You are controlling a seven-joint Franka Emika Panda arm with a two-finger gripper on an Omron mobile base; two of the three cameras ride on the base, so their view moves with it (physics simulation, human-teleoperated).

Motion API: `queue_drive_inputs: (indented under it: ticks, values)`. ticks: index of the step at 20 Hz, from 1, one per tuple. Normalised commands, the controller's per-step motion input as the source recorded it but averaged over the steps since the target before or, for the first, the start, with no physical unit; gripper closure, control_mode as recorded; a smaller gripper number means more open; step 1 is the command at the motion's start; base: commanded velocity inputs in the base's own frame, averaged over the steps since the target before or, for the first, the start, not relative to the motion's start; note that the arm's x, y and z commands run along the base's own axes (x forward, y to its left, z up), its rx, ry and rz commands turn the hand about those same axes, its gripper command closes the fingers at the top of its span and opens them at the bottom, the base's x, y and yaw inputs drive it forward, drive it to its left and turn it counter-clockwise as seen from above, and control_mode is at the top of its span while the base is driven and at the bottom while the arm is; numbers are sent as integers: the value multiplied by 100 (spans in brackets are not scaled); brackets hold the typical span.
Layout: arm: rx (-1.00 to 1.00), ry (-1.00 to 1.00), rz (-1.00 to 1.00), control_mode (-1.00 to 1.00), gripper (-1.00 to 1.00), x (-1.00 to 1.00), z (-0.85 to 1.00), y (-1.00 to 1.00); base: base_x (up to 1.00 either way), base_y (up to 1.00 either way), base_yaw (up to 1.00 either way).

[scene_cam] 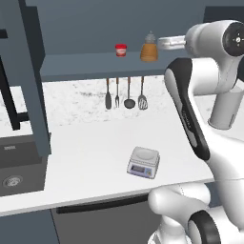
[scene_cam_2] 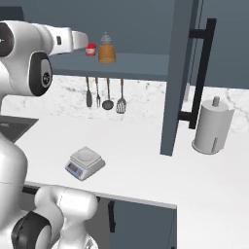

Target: Pick the honey bottle and place it on the digital scale for weighing, and close the cabinet.

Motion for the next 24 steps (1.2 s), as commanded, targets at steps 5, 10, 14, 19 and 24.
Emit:
queue_drive_inputs:
  ticks: [5,10,14,19,24]
  values:
    - [2,2,0,-100,-100,20,0,-1,0,0,0]
    - [1,0,0,-100,-100,37,-21,0,0,0,0]
    - [1,0,0,-100,-100,41,-31,0,0,0,0]
    - [0,-7,0,-100,-100,27,-4,0,0,0,0]
    - [0,-3,1,-100,-100,30,-12,0,0,0,0]
